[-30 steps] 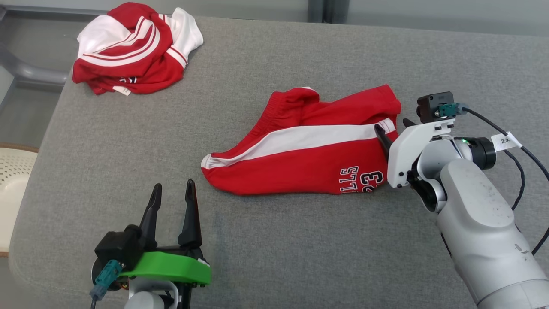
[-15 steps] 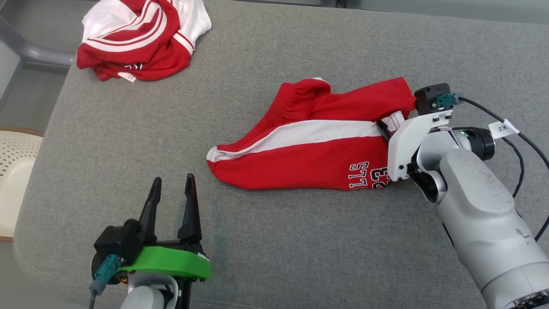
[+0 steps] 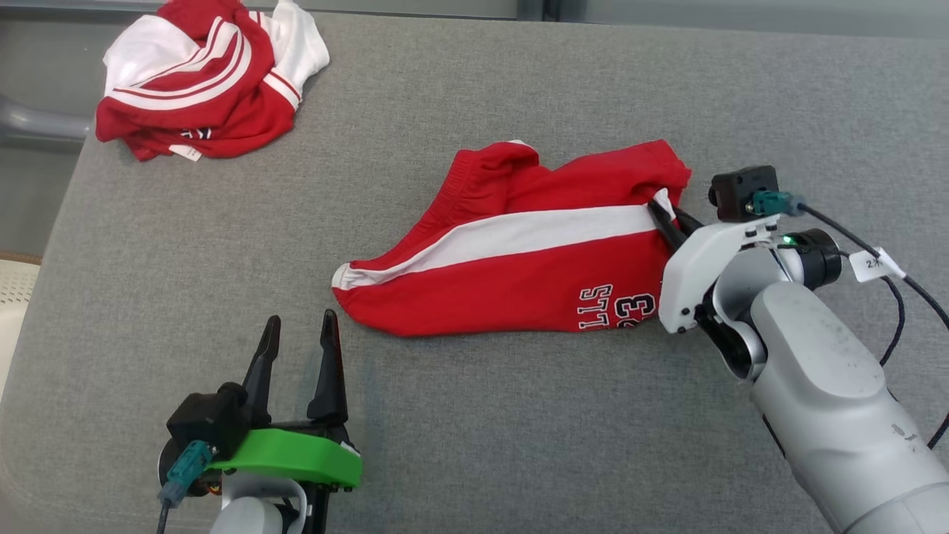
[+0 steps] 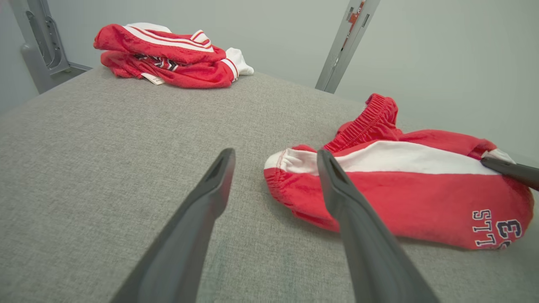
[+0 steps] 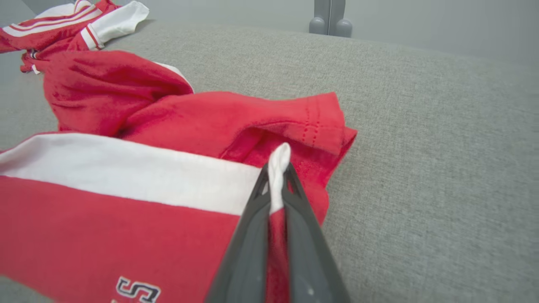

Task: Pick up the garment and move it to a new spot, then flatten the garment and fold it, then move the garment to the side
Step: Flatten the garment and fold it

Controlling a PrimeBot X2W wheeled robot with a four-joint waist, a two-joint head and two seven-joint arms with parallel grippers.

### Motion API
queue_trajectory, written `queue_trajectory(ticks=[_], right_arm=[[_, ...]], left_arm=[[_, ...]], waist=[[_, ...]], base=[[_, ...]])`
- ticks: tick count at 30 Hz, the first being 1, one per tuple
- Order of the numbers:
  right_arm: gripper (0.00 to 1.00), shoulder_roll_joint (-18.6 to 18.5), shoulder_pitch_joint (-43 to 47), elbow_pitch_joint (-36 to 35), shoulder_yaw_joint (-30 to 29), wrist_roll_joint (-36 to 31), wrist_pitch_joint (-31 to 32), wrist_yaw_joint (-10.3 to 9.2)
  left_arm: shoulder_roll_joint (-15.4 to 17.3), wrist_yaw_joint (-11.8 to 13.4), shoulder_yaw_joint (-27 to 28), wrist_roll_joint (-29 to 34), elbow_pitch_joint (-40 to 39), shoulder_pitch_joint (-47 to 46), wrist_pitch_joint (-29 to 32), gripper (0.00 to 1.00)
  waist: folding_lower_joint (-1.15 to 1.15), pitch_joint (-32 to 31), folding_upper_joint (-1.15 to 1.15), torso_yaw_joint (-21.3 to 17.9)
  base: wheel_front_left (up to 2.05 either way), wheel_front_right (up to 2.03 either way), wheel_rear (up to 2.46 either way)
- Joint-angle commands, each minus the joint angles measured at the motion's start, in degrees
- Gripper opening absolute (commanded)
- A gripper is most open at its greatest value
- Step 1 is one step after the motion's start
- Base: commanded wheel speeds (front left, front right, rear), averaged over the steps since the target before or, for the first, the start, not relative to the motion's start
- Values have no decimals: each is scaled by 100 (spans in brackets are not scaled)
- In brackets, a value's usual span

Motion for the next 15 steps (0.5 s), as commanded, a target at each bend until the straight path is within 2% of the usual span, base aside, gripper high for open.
queue_trajectory(ticks=[1,6,10,15], right_arm=[[0,-70,197,-169,64,65,-124,2],[0,-197,796,-780,56,82,-429,2],[0,-287,1253,-1225,-181,-270,-712,2],[0,-184,1854,-1761,-614,-761,-940,1]], left_arm=[[12,-22,3,53,56,-142,-3,100],[12,-52,56,63,168,-219,-3,100],[12,-81,140,83,201,-211,-3,100],[12,-117,192,120,232,-184,-3,100]], waist=[[0,-56,0,-102],[0,-104,0,-287],[0,-124,0,-425],[0,-143,0,-559]], base=[[0,0,0],[0,0,0],[0,0,0],[0,0,0]])
